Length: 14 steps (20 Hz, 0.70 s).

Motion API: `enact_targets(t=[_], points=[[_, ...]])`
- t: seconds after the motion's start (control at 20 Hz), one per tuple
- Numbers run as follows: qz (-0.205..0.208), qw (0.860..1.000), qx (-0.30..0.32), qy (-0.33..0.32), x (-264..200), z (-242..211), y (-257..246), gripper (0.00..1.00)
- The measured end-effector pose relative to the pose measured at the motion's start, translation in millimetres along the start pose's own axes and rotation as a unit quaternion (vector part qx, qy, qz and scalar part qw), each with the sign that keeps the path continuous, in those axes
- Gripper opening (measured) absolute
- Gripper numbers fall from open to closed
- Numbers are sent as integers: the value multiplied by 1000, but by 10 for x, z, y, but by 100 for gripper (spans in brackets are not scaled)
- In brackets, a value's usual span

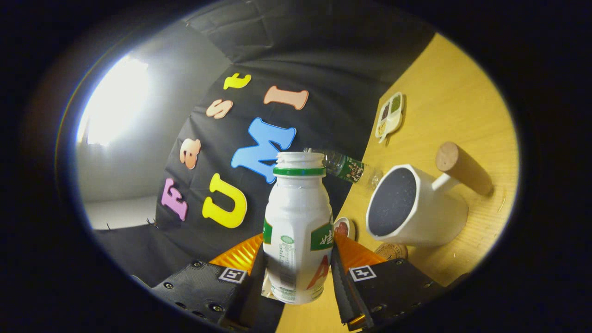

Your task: Take the bottle from table, then pour the juice into the cup, finally place the bottle on the coaster

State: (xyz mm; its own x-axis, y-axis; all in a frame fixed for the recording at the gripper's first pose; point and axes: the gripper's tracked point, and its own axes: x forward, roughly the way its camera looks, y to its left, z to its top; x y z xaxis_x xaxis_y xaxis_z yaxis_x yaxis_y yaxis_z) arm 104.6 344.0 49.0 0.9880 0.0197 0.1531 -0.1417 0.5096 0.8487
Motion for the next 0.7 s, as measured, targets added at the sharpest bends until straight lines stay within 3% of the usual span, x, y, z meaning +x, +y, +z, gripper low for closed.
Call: enact_targets(t=[0.15,0.3,0.5,0.7], points=[[-20,994,-106,12,-19,-47,62,66],[-44,978,-203,2,-64,-15,82,66],[-83,946,-313,0,-92,-26,7,66],[-113,888,-445,-21,-4,35,85,66]])
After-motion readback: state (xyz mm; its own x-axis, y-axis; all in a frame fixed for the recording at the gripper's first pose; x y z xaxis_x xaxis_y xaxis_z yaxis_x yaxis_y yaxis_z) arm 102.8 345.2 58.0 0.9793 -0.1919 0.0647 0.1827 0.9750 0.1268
